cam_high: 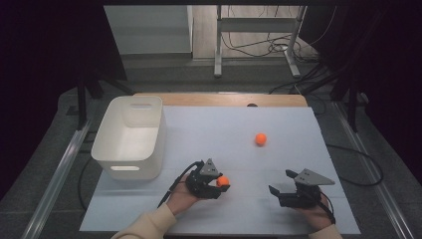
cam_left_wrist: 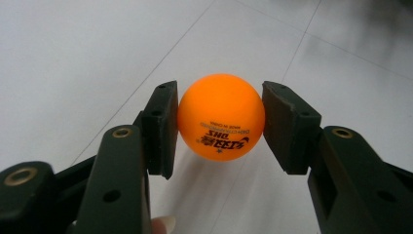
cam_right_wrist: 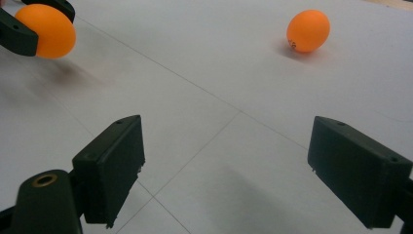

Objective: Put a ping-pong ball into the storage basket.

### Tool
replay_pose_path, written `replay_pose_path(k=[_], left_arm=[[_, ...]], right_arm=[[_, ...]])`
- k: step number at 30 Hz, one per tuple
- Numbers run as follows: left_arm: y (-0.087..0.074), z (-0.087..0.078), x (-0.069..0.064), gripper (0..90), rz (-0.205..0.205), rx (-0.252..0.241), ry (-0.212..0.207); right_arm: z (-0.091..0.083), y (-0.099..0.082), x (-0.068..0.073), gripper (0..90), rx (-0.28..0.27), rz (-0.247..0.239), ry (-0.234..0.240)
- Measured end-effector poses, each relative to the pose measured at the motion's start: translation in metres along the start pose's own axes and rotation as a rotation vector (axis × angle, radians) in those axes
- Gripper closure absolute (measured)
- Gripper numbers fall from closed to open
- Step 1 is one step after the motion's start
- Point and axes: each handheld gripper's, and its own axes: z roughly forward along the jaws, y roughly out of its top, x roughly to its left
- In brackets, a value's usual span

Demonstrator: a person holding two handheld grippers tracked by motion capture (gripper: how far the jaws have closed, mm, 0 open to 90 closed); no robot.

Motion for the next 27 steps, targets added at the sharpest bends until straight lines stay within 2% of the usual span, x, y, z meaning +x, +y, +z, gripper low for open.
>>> replay_pose_path(k=[27], left_arm=[[0.006,-0.026,0.008,50.2,-0.004,-0.058,0.024]], right_arm=[[0.001,0.000,0.000,13.9,0.004,-0.002,0.000]])
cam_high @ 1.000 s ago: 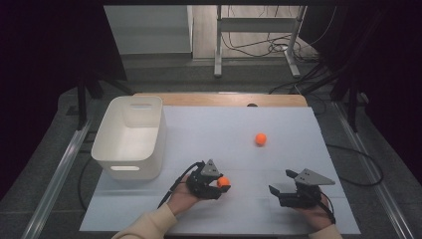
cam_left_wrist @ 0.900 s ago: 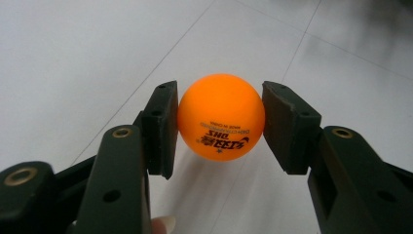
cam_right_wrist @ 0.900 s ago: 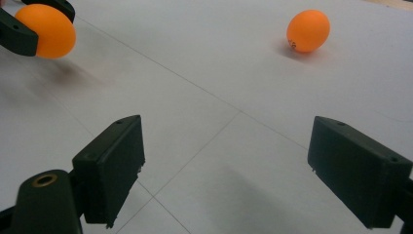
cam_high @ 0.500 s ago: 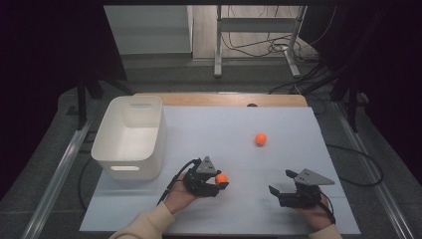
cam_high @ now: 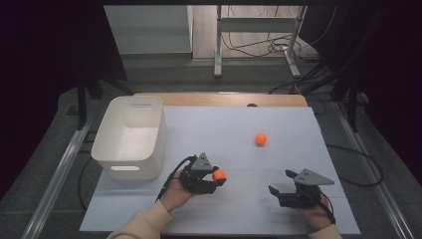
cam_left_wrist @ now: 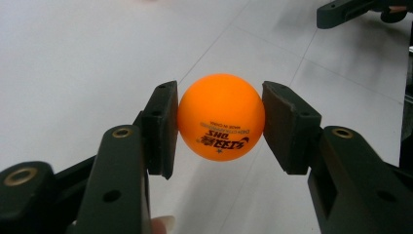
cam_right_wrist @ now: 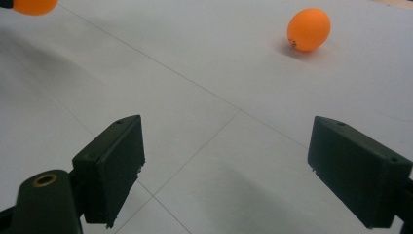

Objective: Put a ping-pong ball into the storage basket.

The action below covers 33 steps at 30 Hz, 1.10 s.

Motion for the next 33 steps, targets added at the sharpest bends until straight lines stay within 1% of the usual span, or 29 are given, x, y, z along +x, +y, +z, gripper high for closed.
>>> replay_pose_path(k=[6,13,23,33], left_arm=[[0.000,-0.005,0.003,50.2,-0.007,-0.010,0.006],[0.003,-0.017,0.008,50.2,-0.016,-0.041,0.021],[0.006,-0.030,0.014,50.2,-0.031,-0.075,0.036],[0.006,-0.037,0.017,50.2,-0.036,-0.086,0.047]], right_arm=[[0.000,0.000,0.000,13.9,0.000,-0.001,-0.001],[0.000,0.000,0.000,13.9,0.002,0.000,-0.003],[0.000,0.000,0.000,14.0,0.003,0.001,-0.003],[0.000,0.000,0.000,14.0,0.002,0.002,-0.003]])
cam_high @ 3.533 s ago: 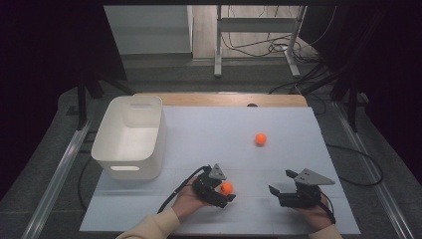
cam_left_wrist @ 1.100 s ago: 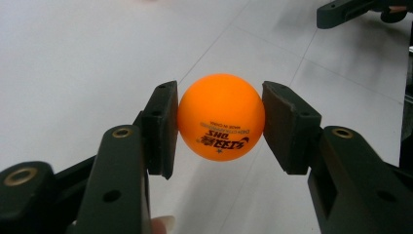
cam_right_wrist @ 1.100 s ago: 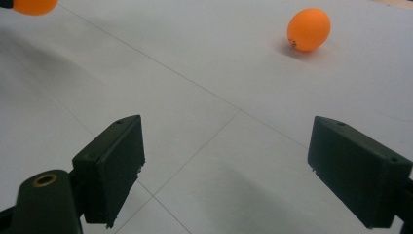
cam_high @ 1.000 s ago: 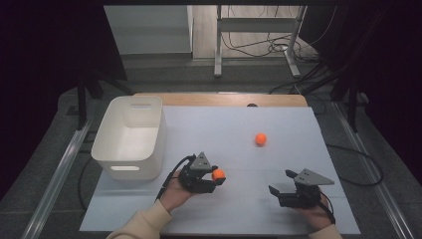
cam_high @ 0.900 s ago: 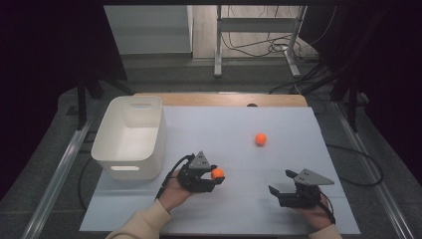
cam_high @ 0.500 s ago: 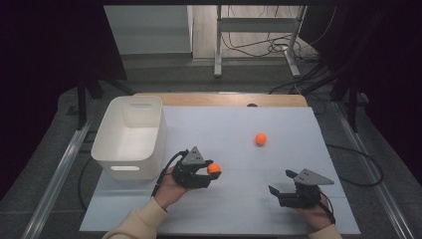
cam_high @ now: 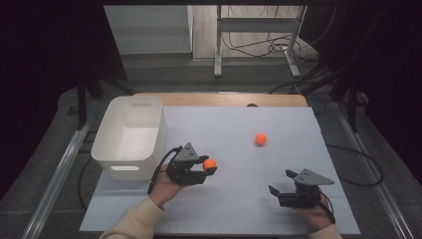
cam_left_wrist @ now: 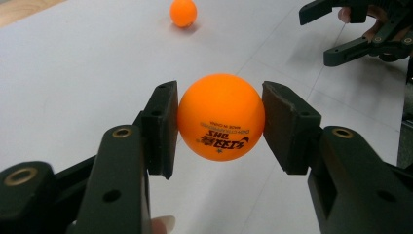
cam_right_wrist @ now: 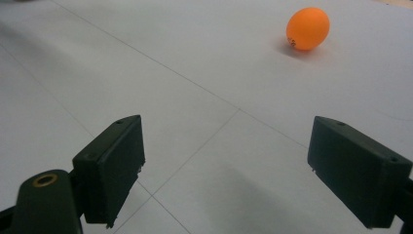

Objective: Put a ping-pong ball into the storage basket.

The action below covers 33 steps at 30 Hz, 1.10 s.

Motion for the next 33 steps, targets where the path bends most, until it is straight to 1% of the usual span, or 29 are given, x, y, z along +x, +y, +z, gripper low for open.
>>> replay_pose_path(k=[4,23,33], left_arm=[[0.001,-0.003,0.002,50.2,-0.005,-0.009,0.005],[0.007,-0.030,0.011,50.2,-0.024,-0.080,0.044],[0.007,-0.039,0.016,50.2,-0.033,-0.104,0.060]], right_arm=[[0.000,0.000,0.000,14.0,0.000,0.000,0.000],[0.000,0.000,0.000,14.0,0.001,-0.002,0.000],[0.000,0.000,0.000,14.0,0.004,-0.005,-0.004]])
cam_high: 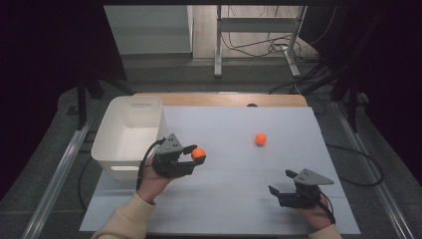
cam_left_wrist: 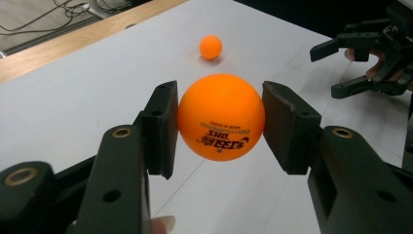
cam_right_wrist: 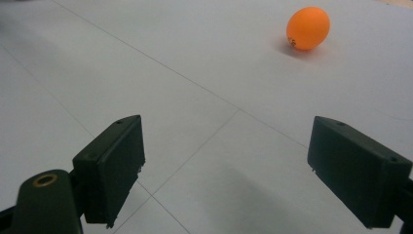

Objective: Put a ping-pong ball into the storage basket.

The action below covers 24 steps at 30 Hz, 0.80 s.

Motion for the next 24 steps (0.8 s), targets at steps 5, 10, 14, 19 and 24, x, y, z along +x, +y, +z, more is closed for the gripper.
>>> replay_pose_path(k=[5,10,14,19,24], left_arm=[[0.001,-0.006,0.003,50.3,-0.006,-0.014,0.011],[0.002,-0.010,0.005,50.2,-0.010,-0.025,0.021],[0.002,-0.013,0.007,50.2,-0.014,-0.030,0.027],[0.002,-0.015,0.009,50.3,-0.019,-0.033,0.034],[0.001,-0.017,0.013,50.3,-0.031,-0.039,0.046]], right_arm=[[0.000,0.000,0.000,14.0,-0.001,0.000,0.000],[0.000,0.000,0.000,14.0,0.000,-0.002,0.000],[0.000,0.000,0.000,14.0,0.000,-0.002,0.000],[0.000,0.000,0.000,14.0,0.003,-0.004,-0.001],[0.000,0.000,0.000,14.1,0.002,-0.002,-0.001]])
